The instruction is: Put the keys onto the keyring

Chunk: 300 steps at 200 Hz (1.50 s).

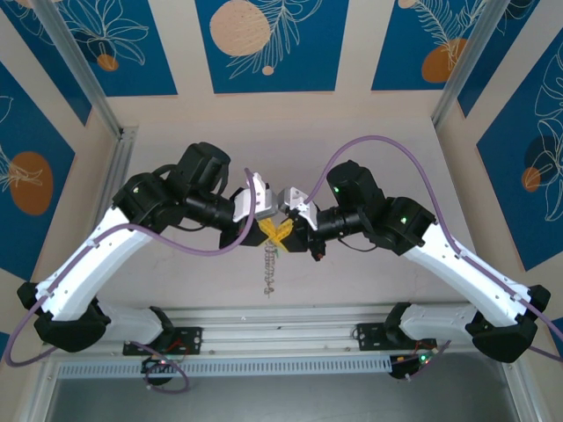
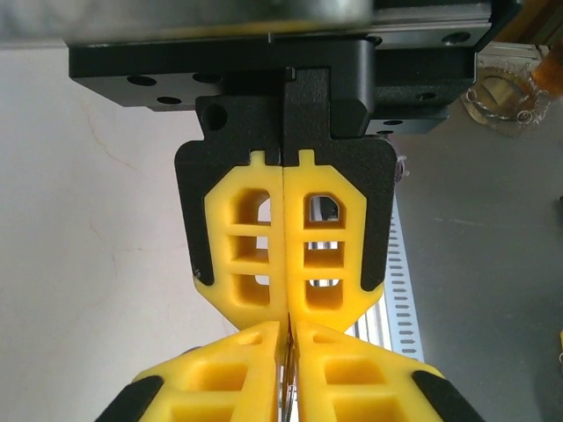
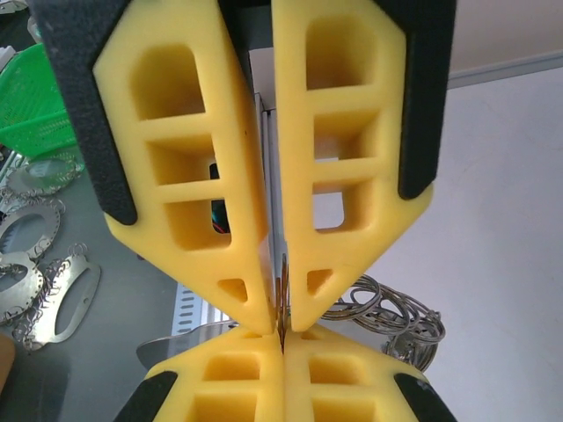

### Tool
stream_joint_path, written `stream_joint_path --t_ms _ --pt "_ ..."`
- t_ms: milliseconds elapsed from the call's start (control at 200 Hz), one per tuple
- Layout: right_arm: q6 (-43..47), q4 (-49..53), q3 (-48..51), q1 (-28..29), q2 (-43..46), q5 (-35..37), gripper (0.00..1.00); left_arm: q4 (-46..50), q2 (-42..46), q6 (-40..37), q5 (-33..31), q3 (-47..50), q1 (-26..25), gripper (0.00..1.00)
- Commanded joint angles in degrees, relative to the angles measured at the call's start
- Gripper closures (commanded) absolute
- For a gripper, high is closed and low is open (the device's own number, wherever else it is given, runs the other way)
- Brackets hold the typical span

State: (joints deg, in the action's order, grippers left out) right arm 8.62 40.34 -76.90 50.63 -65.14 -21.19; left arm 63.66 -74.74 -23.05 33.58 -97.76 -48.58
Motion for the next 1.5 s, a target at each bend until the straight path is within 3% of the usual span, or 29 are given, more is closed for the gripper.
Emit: stream_joint_path --t_ms 0,170,365,700,765,930,1045,1215,1496 --pt "0.4 -0.8 -2.1 0.0 0.8 -1.7 1.00 1.1 0.4 -0.8 2.4 0.5 -0.7 0.89" --pt "0.3 -1.0 -1.8 -0.4 1.2 -2.1 1.00 1.4 0.4 -0.9 3.6 0.9 -0.7 0.90" --pt "-0.4 -1.8 -1.3 -1.4 2.1 -3.3 1.00 1.5 0.6 -1.3 4.1 1.6 -0.8 1.00" --pt "-0.8 -2.6 0.0 -2.0 3.0 -2.5 1.00 -2.7 2.2 -0.2 3.9 2.7 -0.7 1.00" --pt "-1.5 -3.0 0.8 -2.1 3.2 -1.9 0.86 -5.1 2.7 1.2 2.6 3.4 -0.7 1.00" --pt "-3.5 -3.6 2.3 -2.9 3.9 -2.6 0.62 -11.3 3.6 4.7 4.4 5.0 -0.6 1.00" --pt "-5.2 -4.6 3.9 -4.1 5.6 -3.2 0.52 -12.1 4.1 4.8 4.1 4.9 -0.6 1.00" --pt "-8.3 -6.9 6.9 -7.0 8.1 -5.5 0.54 -13.9 4.6 5.2 5.5 5.1 -0.6 1.00" --pt "-9.5 -8.5 8.0 -9.5 8.7 -10.7 0.74 -16.0 4.7 5.7 6.6 5.4 -0.6 1.00"
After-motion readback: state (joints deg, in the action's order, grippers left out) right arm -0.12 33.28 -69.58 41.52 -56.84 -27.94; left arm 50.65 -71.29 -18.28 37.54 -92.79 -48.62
